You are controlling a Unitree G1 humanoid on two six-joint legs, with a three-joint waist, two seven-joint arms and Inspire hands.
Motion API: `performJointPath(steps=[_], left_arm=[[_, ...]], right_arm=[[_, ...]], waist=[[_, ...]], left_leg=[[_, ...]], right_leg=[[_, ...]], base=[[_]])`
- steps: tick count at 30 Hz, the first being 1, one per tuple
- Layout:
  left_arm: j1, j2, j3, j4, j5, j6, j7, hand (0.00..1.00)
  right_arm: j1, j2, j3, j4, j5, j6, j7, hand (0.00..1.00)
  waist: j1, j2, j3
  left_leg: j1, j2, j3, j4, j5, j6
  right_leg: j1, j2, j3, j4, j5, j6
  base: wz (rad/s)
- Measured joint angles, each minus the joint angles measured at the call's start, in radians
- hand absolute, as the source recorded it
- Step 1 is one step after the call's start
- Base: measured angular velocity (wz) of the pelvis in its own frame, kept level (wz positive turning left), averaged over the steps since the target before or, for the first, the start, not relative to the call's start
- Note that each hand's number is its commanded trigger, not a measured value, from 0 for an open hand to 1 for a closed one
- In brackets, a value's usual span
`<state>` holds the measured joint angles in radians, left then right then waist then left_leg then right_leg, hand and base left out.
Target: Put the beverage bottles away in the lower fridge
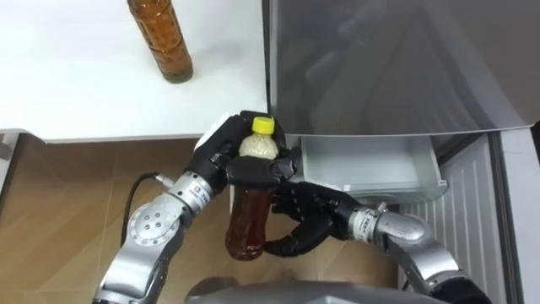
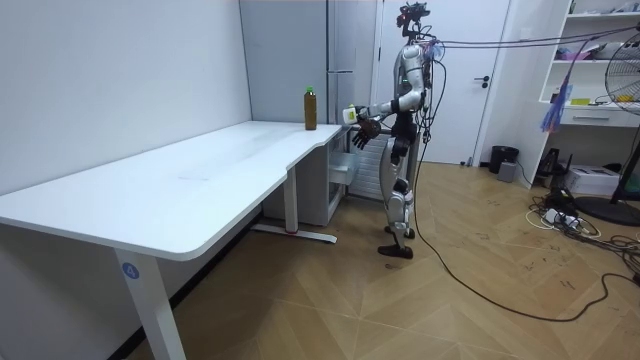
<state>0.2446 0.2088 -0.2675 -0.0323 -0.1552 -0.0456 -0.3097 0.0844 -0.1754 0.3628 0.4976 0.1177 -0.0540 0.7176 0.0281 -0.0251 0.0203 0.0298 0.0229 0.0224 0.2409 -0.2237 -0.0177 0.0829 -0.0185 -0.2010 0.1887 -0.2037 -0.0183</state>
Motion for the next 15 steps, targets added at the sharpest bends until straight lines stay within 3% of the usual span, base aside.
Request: performJointPath(steps=[15], left_arm=[[-0.009, 0.006, -0.012, 0.001, 0.051, 0.0, 0.021, 1.0]], right_arm=[[-0.005, -0.013, 0.061, 0.0, 0.071, 0.075, 0.116, 0.0]], waist=[[0.018, 0.006, -0.0021]], left_leg=[[-0.017, 0.0, 0.001, -0.001, 0.0, 0.001]], right_leg=[[-0.023, -0.006, -0.004, 0.016, 0.0, 0.0]], base=[[0.0]])
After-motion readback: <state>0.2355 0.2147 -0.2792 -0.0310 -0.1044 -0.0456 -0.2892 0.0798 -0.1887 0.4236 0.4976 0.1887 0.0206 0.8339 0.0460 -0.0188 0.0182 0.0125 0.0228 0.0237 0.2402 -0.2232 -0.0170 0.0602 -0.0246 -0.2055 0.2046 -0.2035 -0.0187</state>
